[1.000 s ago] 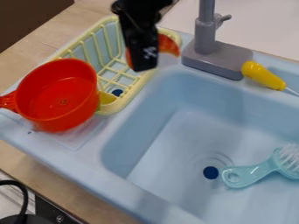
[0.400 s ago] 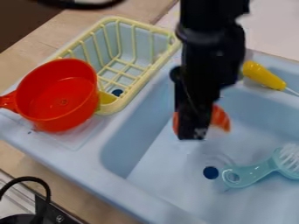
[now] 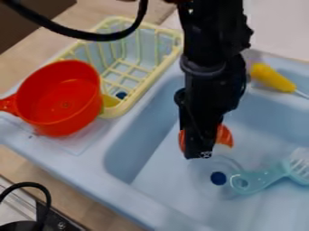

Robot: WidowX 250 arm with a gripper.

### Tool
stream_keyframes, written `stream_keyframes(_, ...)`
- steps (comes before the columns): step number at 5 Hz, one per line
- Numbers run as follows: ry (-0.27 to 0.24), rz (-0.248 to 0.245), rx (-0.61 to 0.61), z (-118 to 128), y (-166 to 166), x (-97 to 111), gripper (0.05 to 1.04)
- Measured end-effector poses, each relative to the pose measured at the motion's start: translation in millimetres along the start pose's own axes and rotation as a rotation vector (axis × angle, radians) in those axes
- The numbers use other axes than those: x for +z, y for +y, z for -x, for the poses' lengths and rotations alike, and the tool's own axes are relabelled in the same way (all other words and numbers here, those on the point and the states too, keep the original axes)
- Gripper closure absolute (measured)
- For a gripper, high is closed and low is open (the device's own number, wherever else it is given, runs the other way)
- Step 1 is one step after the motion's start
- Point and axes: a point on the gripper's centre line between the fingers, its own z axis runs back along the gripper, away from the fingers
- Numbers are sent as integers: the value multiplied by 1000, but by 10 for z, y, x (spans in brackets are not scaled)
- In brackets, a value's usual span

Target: Put the salmon in the sink

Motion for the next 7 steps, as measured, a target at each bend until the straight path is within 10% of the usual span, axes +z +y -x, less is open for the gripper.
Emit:
stream_keyframes(4,-45,-54,426,145,114,-198,484)
stream_keyframes(5,-88,-37,485,149,105,-155,202)
stream_keyframes(7,-67,-44,465,188,139,-139,83)
